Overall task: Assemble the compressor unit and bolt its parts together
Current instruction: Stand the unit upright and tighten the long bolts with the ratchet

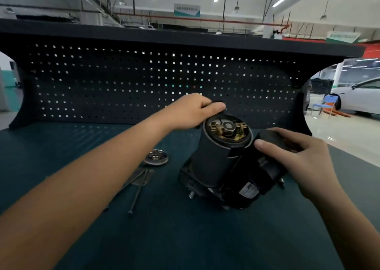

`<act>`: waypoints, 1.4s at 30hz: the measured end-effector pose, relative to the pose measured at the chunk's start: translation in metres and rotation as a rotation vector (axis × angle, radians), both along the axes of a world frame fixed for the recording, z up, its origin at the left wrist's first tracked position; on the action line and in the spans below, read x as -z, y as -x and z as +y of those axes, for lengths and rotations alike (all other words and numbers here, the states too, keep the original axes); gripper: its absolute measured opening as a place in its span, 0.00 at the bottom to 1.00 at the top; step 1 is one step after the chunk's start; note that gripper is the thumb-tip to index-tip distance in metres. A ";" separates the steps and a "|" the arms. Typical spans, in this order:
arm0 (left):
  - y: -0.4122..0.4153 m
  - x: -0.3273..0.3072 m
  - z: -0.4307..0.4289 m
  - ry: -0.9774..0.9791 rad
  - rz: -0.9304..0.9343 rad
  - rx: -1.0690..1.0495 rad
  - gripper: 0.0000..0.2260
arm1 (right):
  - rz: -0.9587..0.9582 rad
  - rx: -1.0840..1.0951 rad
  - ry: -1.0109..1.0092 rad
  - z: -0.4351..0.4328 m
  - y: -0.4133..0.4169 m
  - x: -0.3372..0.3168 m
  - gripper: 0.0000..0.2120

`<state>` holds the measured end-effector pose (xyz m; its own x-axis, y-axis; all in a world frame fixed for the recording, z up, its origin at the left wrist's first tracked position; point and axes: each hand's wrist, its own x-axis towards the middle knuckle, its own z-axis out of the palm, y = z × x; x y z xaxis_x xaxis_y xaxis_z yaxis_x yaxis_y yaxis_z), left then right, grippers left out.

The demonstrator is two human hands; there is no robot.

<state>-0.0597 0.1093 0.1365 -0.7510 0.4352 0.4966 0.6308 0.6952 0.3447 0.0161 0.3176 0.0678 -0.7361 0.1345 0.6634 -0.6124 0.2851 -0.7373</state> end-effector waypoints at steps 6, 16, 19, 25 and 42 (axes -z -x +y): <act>0.035 -0.015 0.006 0.133 -0.318 -0.046 0.25 | -0.079 0.179 -0.039 -0.002 0.016 0.000 0.22; 0.040 0.001 0.009 -0.149 -0.537 -0.018 0.25 | -0.192 -0.054 0.177 -0.006 0.039 0.006 0.09; 0.036 0.011 0.004 -0.281 -0.588 0.016 0.24 | -0.210 -0.101 0.289 -0.008 0.043 0.009 0.09; 0.025 0.022 -0.011 -0.330 -0.571 0.069 0.23 | -0.161 -0.104 0.312 -0.022 0.036 0.018 0.13; 0.065 0.111 -0.158 -0.207 -0.421 -0.627 0.08 | 0.213 -0.038 0.229 -0.046 0.015 0.053 0.34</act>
